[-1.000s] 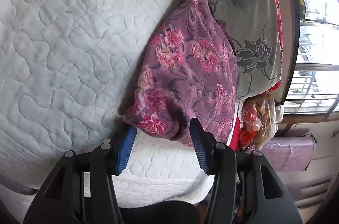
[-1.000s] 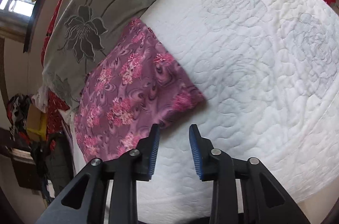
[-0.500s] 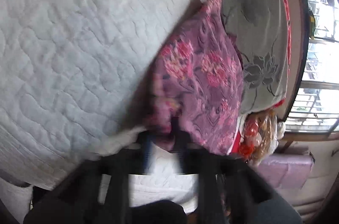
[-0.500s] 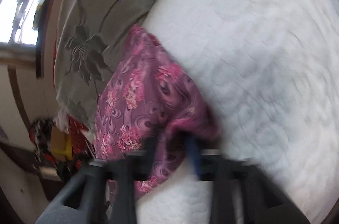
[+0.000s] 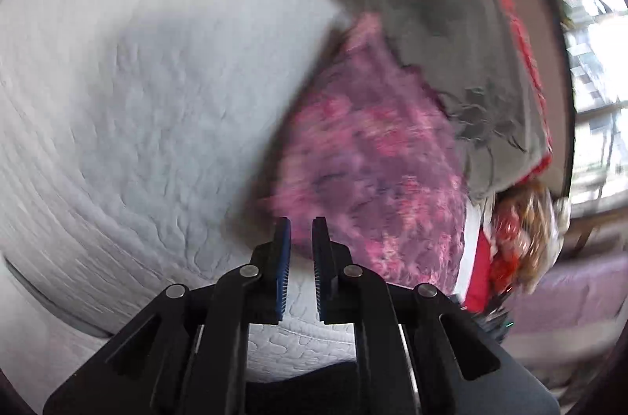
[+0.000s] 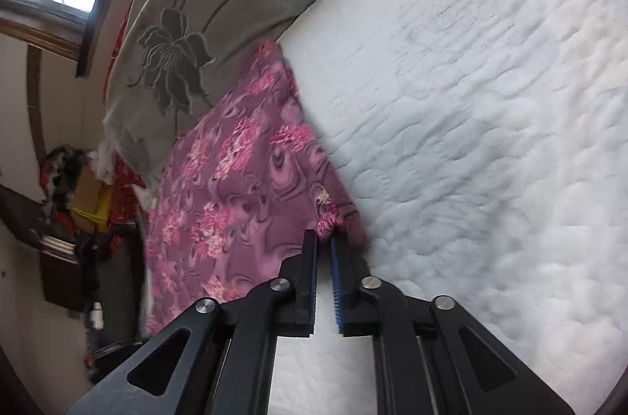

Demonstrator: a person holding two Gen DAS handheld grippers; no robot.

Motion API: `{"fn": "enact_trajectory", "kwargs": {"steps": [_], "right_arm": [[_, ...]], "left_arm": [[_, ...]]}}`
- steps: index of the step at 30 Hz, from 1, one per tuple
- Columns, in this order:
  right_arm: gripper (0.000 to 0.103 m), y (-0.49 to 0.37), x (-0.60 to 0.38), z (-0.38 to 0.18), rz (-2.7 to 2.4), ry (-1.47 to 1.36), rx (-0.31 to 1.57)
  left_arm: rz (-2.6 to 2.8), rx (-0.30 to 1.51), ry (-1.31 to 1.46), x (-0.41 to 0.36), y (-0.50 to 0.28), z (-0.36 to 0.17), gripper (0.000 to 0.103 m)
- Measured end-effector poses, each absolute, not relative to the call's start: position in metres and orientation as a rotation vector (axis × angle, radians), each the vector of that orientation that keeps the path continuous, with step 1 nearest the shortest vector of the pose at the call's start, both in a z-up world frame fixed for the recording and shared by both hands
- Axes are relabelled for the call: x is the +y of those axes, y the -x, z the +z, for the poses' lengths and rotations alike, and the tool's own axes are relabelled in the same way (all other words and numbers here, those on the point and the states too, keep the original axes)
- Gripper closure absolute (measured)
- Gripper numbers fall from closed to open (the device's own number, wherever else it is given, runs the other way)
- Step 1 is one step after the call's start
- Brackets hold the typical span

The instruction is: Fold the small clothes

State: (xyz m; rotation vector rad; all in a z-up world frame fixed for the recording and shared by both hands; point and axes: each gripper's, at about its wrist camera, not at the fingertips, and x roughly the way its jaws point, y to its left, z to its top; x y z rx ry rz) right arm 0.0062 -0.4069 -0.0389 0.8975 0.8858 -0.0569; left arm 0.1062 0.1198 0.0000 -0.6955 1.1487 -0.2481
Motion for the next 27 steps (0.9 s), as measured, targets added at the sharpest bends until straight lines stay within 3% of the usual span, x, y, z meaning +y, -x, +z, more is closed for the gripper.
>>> {"fn": "enact_trajectory", "kwargs": {"steps": [2,3,4,6,12,13,15,18,21,25,26,27], "right_arm": [[0.091,0.001,-0.413,-0.019,-0.104,-0.864,0.825],[0.091,0.002,-0.417,-0.007,-0.126,-0.848,0.769],[0.09,-0.004,-0.418,0.004,-0.118,-0.83,0.724],[0.079,-0.025,-0.414,0.017,-0.074,-0.782,0.708],[0.079,-0.118,-0.37,0.029,0.013,-0.583,0.749],[0.078,-0.127,-0.368,0.027,0.012,-0.564,0.748],[0.069,-0.152,-0.36,0.017,-0.013,-0.52,0.748],[0.062,-0.174,-0.353,-0.021,-0.084,-0.462,0.843],[0.053,-0.17,-0.341,-0.032,-0.083,-0.37,0.787],[0.052,-0.176,-0.325,-0.013,-0.114,-0.276,0.821],[0.052,-0.177,-0.321,-0.005,-0.095,-0.28,0.788],[0.047,-0.18,-0.316,0.002,-0.073,-0.28,0.758]], "left_arm": [[-0.272,1.09,0.651,0.111,-0.113,0.021,0.094],[-0.28,1.059,0.632,0.104,-0.121,0.031,0.087],[-0.297,1.045,0.607,0.094,-0.131,0.037,0.072],[-0.289,1.044,0.538,0.07,-0.157,0.043,0.061],[-0.27,1.076,0.374,0.008,-0.22,0.025,0.061],[-0.239,1.076,0.347,0.001,-0.226,0.02,0.057],[-0.187,1.12,0.303,-0.008,-0.238,-0.003,0.048],[-0.182,1.179,0.283,-0.009,-0.246,-0.038,0.047],[-0.202,1.154,0.256,-0.009,-0.242,-0.029,0.047],[-0.226,1.036,0.259,-0.015,-0.239,0.003,0.046],[-0.227,1.021,0.255,-0.02,-0.241,0.008,0.045],[-0.232,1.019,0.249,-0.025,-0.244,0.009,0.037]]}}
